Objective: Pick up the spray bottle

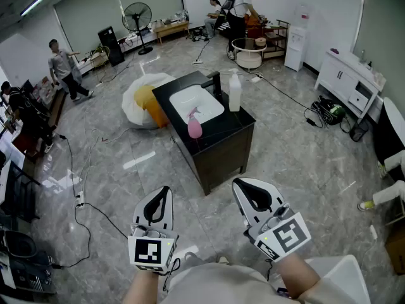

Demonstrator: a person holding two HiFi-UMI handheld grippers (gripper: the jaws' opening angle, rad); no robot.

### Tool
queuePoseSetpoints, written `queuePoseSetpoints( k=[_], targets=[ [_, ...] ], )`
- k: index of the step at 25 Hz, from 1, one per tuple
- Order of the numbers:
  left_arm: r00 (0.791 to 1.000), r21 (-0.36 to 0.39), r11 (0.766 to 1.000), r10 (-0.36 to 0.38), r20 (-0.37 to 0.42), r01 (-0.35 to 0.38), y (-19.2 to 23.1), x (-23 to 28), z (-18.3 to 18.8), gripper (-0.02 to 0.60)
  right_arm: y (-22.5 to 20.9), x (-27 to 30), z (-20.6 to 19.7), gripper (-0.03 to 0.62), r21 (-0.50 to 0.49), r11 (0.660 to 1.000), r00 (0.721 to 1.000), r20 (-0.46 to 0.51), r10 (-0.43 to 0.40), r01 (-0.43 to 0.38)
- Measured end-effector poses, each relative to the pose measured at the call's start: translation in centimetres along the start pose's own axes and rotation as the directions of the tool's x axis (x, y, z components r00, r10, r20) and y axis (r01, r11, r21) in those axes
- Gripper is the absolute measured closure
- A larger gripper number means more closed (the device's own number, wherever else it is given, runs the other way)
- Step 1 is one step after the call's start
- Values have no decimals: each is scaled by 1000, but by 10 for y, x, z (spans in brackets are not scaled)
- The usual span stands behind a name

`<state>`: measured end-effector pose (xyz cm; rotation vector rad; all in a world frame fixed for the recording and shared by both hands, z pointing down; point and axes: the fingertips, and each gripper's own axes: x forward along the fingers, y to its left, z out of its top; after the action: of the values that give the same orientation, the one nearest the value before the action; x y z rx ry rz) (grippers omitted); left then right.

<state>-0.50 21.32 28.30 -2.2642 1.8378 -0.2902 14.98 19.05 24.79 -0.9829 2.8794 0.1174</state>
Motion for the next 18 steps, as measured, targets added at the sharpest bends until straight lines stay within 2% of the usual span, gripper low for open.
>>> queuePoseSetpoints(
  k=[5,13,18],
  targets=[
    [1000,3,1000,-7,-8,7,-4,-3,10,563,0,-5,7,566,22,1000,1000,15,-1,0],
    [1000,11,1000,3,-8,-3,-7,2,10,563,-2,-5,-2,566,12,1000,1000,-17,26,-26],
    [1000,-24,1000,-1,-1,1,-15,4,12,563,-7,-9,-2,563,46,999,1000,4,10,-10]
  ],
)
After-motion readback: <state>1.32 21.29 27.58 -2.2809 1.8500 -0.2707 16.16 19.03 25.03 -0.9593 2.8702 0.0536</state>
